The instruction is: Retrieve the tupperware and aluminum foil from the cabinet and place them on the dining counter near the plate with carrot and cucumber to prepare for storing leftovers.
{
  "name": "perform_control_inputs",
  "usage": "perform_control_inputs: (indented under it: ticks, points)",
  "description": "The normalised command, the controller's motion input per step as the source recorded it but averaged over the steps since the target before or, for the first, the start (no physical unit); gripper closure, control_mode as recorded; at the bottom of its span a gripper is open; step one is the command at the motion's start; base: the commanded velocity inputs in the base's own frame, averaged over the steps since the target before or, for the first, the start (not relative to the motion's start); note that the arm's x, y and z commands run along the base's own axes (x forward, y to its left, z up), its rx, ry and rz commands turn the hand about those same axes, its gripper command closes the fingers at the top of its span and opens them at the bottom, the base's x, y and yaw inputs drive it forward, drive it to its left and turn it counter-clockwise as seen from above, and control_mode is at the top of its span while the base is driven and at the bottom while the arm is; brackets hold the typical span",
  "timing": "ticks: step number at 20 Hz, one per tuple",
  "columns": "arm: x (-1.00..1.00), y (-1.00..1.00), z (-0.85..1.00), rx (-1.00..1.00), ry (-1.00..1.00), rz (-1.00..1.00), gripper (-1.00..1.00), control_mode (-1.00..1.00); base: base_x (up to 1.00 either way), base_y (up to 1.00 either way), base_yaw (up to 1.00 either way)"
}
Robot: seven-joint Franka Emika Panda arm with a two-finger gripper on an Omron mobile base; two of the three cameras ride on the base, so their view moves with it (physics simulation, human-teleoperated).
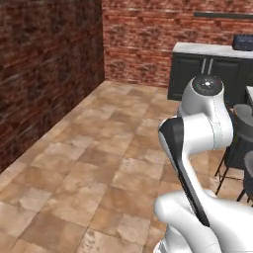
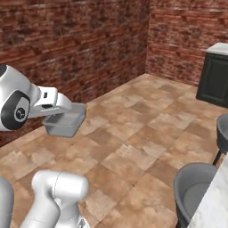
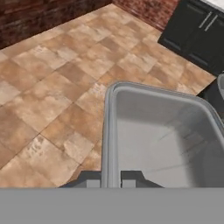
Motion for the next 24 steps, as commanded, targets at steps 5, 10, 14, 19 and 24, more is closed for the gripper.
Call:
perform_control_inputs:
  ticks: [5, 10, 14, 19, 24]
  points:
    - [0.0, 0.0, 0.0, 0.0, 0.0, 0.0, 1.0, 1.0, 0.88, 0.08, -0.54]
    - [0.0, 0.0, 0.0, 0.0, 0.0, 0.0, 1.0, 1.0, 0.9, 0.26, -0.54]
    - [0.0, 0.0, 0.0, 0.0, 0.0, 0.0, 1.0, 1.0, 0.98, 0.39, -0.51]
    - [0.0, 0.0, 0.0, 0.0, 0.0, 0.0, 1.0, 1.0, 1.0, 0.42, -0.47]
    - [0.0, 0.0, 0.0, 0.0, 0.0, 0.0, 1.0, 1.0, 1.0, 0.29, -0.49]
